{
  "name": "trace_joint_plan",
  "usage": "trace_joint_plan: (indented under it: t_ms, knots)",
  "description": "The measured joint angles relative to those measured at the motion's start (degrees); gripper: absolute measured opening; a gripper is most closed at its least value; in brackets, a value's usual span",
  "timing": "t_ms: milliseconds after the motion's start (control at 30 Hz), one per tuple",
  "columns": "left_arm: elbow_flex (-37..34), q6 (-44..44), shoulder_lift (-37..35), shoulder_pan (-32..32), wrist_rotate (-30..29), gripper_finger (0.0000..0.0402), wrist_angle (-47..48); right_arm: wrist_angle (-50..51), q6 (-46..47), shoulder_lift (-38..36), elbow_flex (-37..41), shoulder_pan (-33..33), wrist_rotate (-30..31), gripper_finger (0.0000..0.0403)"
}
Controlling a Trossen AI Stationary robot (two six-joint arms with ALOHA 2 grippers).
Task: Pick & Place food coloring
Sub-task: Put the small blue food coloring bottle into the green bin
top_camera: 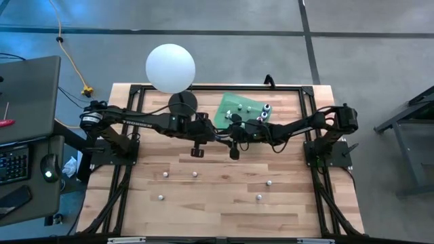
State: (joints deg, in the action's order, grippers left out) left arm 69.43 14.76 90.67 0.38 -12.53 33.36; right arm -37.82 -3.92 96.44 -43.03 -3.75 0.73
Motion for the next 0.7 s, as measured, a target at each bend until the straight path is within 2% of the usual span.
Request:
trace_joint_plan:
  t_ms: [233,533,700]
  knots:
    - [0.0,0.0,-0.1,0.0,0.4,0.0007,-0.4,1.1,-0.2,0.0,0.0,0.0,0.2,0.0125]
    - [0.0,0.0,-0.1,0.0,1.2,0.0007,-0.2,0.7,-1.0,0.0,0.0,0.0,-0.8,0.0084]
    - [0.0,0.0,-0.1,0.0,1.2,0.0007,-0.2,0.7,-1.0,0.0,0.0,0.0,-1.1,0.008]
